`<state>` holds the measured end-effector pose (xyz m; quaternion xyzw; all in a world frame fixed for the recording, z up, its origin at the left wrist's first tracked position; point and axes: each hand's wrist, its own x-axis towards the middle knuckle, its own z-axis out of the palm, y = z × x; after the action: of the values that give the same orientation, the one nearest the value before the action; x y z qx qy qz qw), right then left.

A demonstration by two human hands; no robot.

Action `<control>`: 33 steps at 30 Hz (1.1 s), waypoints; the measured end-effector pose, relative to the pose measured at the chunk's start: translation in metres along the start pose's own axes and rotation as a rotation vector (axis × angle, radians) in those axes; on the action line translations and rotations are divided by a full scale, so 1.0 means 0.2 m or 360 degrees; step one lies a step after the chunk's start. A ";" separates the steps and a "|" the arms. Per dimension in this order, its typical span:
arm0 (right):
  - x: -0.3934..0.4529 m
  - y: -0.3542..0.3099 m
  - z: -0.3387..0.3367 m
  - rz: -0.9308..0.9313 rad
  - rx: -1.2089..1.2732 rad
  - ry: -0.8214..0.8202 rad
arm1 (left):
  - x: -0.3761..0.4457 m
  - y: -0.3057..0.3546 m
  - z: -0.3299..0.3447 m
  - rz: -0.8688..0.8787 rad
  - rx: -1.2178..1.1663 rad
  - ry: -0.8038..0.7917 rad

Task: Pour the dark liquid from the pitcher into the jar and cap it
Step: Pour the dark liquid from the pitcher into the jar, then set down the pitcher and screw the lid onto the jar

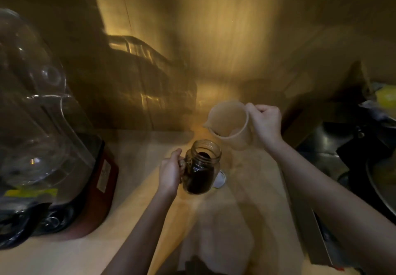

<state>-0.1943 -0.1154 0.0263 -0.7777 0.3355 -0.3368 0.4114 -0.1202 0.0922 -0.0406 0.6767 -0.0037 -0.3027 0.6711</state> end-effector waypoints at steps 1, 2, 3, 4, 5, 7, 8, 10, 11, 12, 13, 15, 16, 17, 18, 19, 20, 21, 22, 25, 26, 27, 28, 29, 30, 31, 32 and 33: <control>-0.01 0.05 0.03 0.0153 0.0104 -0.0008 | 0.01 -0.04 -0.02 -0.0009 0.0045 0.0002; -0.03 0.10 0.05 0.0290 0.0177 -0.0001 | 0.02 -0.08 -0.03 -0.0010 0.0070 0.0004; -0.04 0.14 0.08 0.0411 0.0234 0.0011 | 0.04 -0.12 -0.05 -0.0008 0.0061 0.0006; -0.05 0.18 0.10 0.0512 0.0272 0.0009 | 0.05 -0.15 -0.07 -0.0003 0.0044 0.0011; -0.06 0.22 0.13 0.0610 0.0287 -0.0009 | 0.06 -0.17 -0.09 0.0011 0.0034 0.0031; -0.06 0.29 0.19 0.0772 0.0333 -0.0038 | 0.09 -0.22 -0.13 0.0007 -0.0010 0.0141; -0.07 0.32 0.22 0.0825 0.0383 -0.0044 | 0.11 -0.23 -0.15 -0.0015 -0.0040 0.0231; -0.09 0.37 0.29 0.0874 0.0440 -0.0067 | 0.12 -0.25 -0.16 -0.0032 -0.0024 0.0334; -0.10 0.40 0.32 0.0889 0.0457 -0.0077 | 0.12 -0.26 -0.15 -0.0028 0.0035 0.0325; -0.10 0.41 0.37 0.0902 0.0474 -0.0079 | 0.12 -0.28 -0.14 -0.0026 0.0110 0.0315; -0.11 0.44 0.40 0.0913 0.0481 -0.0086 | 0.11 -0.30 -0.14 -0.0026 0.0172 0.0321; -0.12 0.48 0.47 0.0912 0.0444 -0.0109 | 0.11 -0.34 -0.13 -0.0093 0.0310 0.0364; -0.12 0.50 0.49 0.0904 0.0422 -0.0114 | 0.12 -0.36 -0.13 -0.0137 0.0316 0.0374; -0.12 0.51 0.51 0.0895 0.0401 -0.0125 | 0.12 -0.38 -0.12 -0.0157 0.0277 0.0376; -0.12 0.52 0.53 0.0881 0.0379 -0.0134 | 0.13 -0.40 -0.11 -0.0165 0.0204 0.0400; -0.13 0.53 0.55 0.0876 0.0354 -0.0150 | 0.14 -0.40 -0.11 -0.0201 0.0113 0.0450; -0.13 0.53 0.57 0.0878 0.0331 -0.0162 | 0.15 -0.41 -0.10 -0.0258 0.0041 0.0504; -0.14 0.55 0.58 0.0892 0.0313 -0.0170 | 0.16 -0.41 -0.09 -0.0313 0.0002 0.0544; -0.15 0.56 0.59 0.0912 0.0304 -0.0168 | 0.18 -0.42 -0.09 -0.0344 0.0002 0.0557; -0.16 0.60 0.61 0.0946 0.0314 -0.0170 | 0.21 -0.45 -0.07 -0.0392 0.0060 0.0514; -0.16 0.60 0.61 0.0941 0.0318 -0.0172 | 0.22 -0.47 -0.07 -0.0381 0.0076 0.0485; -0.17 0.61 0.61 0.0937 0.0313 -0.0174 | 0.23 -0.49 -0.07 -0.0365 0.0097 0.0450; -0.16 0.60 0.60 0.0932 0.0301 -0.0177 | 0.23 -0.51 -0.07 -0.0349 0.0125 0.0416; -0.16 0.60 0.59 0.0936 0.0286 -0.0183 | 0.24 -0.52 -0.07 -0.0333 0.0145 0.0387; -0.16 0.60 0.59 0.0946 0.0282 -0.0182 | 0.25 -0.54 -0.07 -0.0326 0.0151 0.0372; -0.16 0.61 0.58 0.0962 0.0283 -0.0163 | 0.25 -0.56 -0.07 -0.0335 0.0149 0.0371; -0.17 0.62 0.57 0.0975 0.0284 -0.0120 | 0.26 -0.57 -0.07 -0.0351 0.0142 0.0375; -0.19 0.63 0.56 0.0979 0.0270 -0.0063 | 0.26 -0.58 -0.07 -0.0373 0.0136 0.0377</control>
<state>-0.1559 -0.0944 -0.1404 -0.6091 0.5176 -0.2081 0.5637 -0.1194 0.0946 -0.1690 0.7313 0.1416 -0.2967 0.5976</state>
